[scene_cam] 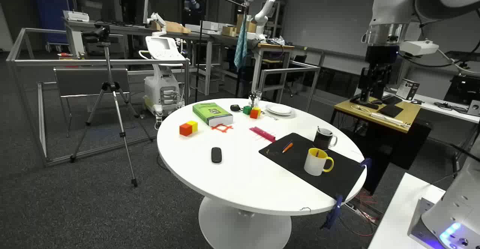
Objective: Put the orange pen in the right cup
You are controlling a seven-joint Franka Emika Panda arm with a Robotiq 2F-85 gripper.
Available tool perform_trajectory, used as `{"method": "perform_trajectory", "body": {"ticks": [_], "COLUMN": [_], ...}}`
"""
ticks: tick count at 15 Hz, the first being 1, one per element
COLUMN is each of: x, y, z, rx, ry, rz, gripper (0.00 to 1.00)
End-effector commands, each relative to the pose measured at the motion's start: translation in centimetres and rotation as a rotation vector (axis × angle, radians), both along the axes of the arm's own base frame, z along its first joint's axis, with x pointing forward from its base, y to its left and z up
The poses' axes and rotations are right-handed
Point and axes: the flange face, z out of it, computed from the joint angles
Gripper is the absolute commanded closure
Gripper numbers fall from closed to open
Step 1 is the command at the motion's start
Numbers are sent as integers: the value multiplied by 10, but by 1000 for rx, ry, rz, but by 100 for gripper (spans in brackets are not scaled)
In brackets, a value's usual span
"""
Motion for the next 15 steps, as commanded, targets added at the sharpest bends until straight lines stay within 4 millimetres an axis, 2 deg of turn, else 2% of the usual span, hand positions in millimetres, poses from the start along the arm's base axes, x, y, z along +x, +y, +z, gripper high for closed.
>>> {"method": "perform_trajectory", "body": {"ticks": [1,7,11,15], "x": [0,0,13,29], "y": [0,0,-10,-38], "z": [1,0,2,5], "rx": [0,-1,-1,4], "ry": [1,2,-8,-12], "rz": [0,0,-252,-469], "gripper": [0,0,0,0]}}
